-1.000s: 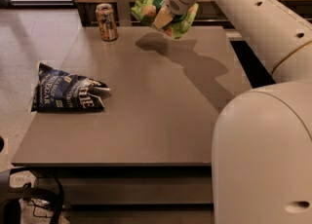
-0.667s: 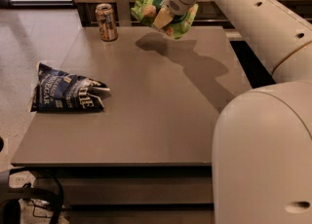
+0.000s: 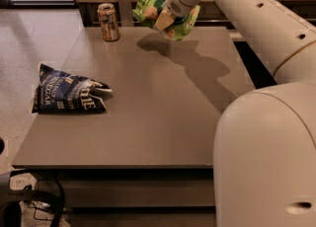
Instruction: Move green rice chip bag near orange can
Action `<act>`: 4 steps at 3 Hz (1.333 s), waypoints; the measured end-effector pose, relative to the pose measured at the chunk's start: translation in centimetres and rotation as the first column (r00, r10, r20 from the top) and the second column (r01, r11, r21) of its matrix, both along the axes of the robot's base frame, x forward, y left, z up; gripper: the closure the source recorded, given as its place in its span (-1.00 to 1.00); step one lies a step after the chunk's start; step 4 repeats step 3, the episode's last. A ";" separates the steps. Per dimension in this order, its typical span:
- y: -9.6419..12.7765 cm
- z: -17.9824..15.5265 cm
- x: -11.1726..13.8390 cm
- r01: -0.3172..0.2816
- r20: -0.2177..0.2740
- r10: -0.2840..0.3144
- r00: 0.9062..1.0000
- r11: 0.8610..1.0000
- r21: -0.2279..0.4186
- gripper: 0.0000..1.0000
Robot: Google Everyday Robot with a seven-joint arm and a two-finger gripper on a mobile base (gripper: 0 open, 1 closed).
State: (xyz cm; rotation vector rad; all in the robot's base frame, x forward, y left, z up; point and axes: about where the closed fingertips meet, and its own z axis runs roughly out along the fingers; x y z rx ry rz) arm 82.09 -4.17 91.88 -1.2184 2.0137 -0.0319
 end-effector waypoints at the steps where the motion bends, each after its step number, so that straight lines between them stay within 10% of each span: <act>1: 0.2 -0.3 0.0 -0.002 -0.004 0.002 1.000 1.000 -0.001 -0.76; 4: 0.3 -0.6 0.1 -0.005 -0.008 0.004 1.000 1.000 -0.002 -1.00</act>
Offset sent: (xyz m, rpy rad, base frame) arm 0.0004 0.0014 -0.0027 -0.0008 0.0037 0.0019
